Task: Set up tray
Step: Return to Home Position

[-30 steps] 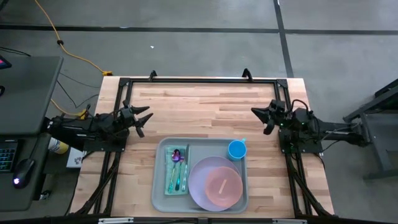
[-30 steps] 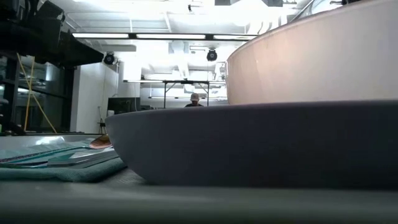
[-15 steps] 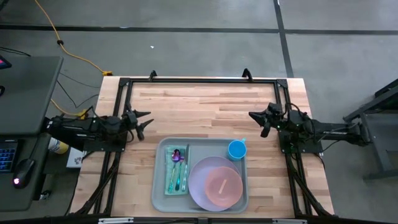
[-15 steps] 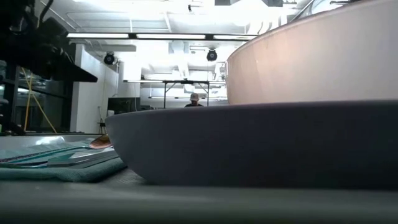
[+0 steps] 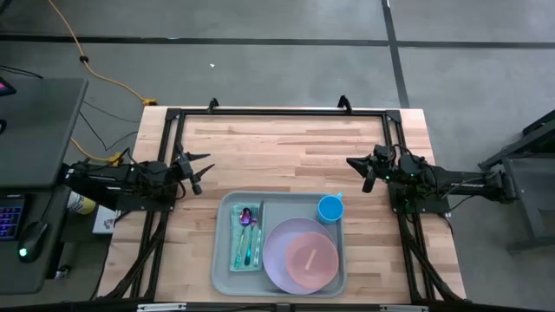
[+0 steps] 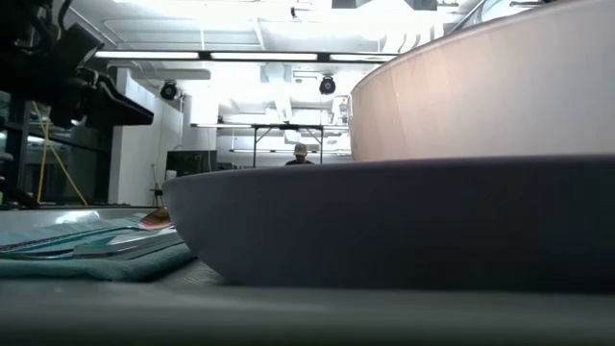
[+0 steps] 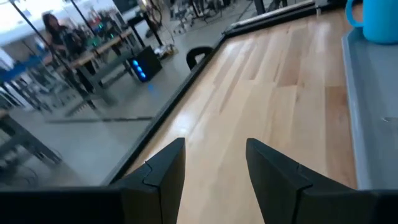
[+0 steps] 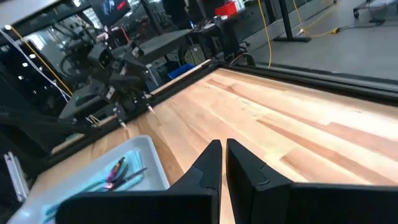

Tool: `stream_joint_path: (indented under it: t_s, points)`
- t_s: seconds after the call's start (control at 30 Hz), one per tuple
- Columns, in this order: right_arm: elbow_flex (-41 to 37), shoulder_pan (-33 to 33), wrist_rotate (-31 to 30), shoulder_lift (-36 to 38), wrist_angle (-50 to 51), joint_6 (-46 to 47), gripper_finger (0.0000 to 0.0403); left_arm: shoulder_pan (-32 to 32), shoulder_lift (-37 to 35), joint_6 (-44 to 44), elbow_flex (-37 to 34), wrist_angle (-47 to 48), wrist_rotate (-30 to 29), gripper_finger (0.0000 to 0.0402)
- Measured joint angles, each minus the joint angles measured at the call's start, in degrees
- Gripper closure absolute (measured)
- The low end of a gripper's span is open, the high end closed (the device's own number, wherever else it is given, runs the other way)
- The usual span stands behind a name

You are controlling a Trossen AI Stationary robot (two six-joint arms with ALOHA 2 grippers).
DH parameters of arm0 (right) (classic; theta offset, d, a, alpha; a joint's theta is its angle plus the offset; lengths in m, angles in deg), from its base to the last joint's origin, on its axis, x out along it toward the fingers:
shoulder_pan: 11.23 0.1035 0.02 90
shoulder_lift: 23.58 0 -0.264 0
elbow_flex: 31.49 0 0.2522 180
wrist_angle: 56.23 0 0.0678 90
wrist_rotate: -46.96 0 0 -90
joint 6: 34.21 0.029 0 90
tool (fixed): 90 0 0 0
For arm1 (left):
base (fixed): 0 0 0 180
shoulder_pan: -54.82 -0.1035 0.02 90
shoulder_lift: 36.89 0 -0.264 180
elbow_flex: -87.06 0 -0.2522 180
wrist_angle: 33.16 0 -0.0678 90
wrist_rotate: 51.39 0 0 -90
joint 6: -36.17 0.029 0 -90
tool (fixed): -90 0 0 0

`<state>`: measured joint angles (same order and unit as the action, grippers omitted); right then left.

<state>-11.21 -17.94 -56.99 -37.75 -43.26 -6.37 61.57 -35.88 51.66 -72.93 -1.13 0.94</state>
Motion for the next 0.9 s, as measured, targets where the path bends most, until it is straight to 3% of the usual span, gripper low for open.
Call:
stream_joint_path:
  t_s: [0.23,0.43,0.5,0.77,0.9]
  points:
    - [0.02,0.01,-0.01,0.00,1.29,-2.17,0.0402,0.00,0.09,4.29,-0.94,-5.38,1.55,0.0202]
    - [0.02,0.01,-7.58,0.00,1.07,-3.80,0.0402,0.00,2.96,6.11,-1.89,-9.84,2.27,0.0202]
    - [0.02,-0.01,-7.52,-0.06,1.13,-4.97,0.0402,0.00,4.39,6.09,-1.91,-9.93,2.25,0.0202]
    - [0.02,-0.01,4.58,-0.07,-4.36,-13.84,0.0402,0.00,8.09,5.01,-2.15,-12.93,2.15,0.0202]
    - [0.04,0.01,6.52,-0.04,-7.79,-17.93,0.0402,0.00,8.20,6.83,-2.14,-16.02,1.77,0.0202]
